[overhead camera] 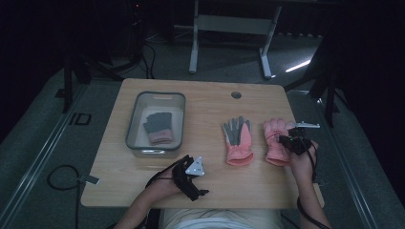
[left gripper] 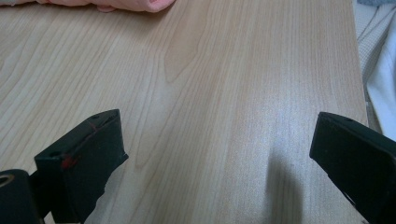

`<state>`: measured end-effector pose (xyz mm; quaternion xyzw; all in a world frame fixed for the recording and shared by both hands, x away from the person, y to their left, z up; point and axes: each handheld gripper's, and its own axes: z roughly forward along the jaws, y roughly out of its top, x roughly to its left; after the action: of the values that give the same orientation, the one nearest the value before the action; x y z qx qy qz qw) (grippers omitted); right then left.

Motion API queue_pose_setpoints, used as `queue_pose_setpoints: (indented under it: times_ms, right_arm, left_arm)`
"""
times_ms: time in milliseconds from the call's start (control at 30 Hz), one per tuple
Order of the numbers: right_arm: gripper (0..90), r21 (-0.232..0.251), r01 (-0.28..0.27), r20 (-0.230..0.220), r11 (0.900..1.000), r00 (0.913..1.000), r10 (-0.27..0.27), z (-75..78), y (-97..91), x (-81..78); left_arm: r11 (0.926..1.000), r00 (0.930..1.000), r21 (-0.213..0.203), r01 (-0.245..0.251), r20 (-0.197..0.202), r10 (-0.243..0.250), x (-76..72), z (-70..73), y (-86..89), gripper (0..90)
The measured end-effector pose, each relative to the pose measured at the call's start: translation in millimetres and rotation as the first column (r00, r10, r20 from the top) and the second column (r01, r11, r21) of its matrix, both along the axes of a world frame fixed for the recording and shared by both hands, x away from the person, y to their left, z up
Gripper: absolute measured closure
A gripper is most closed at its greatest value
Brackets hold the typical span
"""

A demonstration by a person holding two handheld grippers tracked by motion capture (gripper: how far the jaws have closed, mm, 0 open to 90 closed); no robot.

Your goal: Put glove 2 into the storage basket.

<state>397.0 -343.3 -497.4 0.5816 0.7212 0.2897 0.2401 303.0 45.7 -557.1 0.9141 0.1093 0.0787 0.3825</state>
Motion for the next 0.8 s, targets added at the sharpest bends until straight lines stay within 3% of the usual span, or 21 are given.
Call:
queue_pose_setpoints:
  times_ms: [100, 133, 200, 467, 600, 700, 733, 800]
  right_arm:
    - [88.1, 0.0, -0.003, 0.021, 1.0, 0.9998, 0.003, 9.2, 2.5, -1.9]
    - [88.1, 0.001, -0.008, 0.044, 1.0, 0.999, 0.008, 22.4, 6.8, -4.2]
    - [88.1, 0.001, -0.016, 0.065, 0.9999, 0.9978, 0.016, 34.4, 12.1, -6.0]
    - [88.2, 0.023, -0.053, 0.134, 0.9983, 0.9897, 0.049, 73.6, 43.5, -12.5]
    - [88.2, 0.013, -0.082, 0.151, 0.9965, 0.9853, 0.079, 85.7, 65.8, -14.7]
    - [88.2, 0.023, -0.094, 0.154, 0.9953, 0.9841, 0.09, 89.3, 76.1, -14.7]
    - [88.2, 0.05, -0.104, 0.154, 0.9933, 0.9835, 0.095, 91.0, 87.7, -16.3]
    - [88.2, 0.053, -0.11, 0.159, 0.9925, 0.9821, 0.101, 90.7, 98.0, -18.1]
  left_arm:
    - [1.0, 1.0, 0.0, 0.001, 0.003, -0.001, 0.1, -0.3, 0.5, 2.6]
    - [1.0, 1.0, 0.002, 0.0, 0.005, 0.0, 0.0, -0.2, 0.5, 2.6]
    - [1.0, 1.0, -0.002, -0.002, 0.005, 0.002, -0.1, -0.1, 0.4, 2.7]
    - [1.0, 1.0, -0.002, -0.002, 0.006, 0.002, 0.4, -0.1, 1.1, 2.6]
    - [1.0, 1.0, -0.009, -0.004, 0.005, 0.004, 0.6, -0.1, 1.5, 2.7]
    - [1.0, 1.0, -0.005, -0.002, 0.008, 0.002, 0.5, -0.1, 1.3, 2.6]
    - [1.0, 1.0, -0.007, -0.004, 0.007, 0.005, 0.6, -0.6, 1.2, 2.6]
    - [1.0, 1.0, -0.004, -0.001, 0.009, 0.001, 0.8, -0.4, 0.9, 2.6]
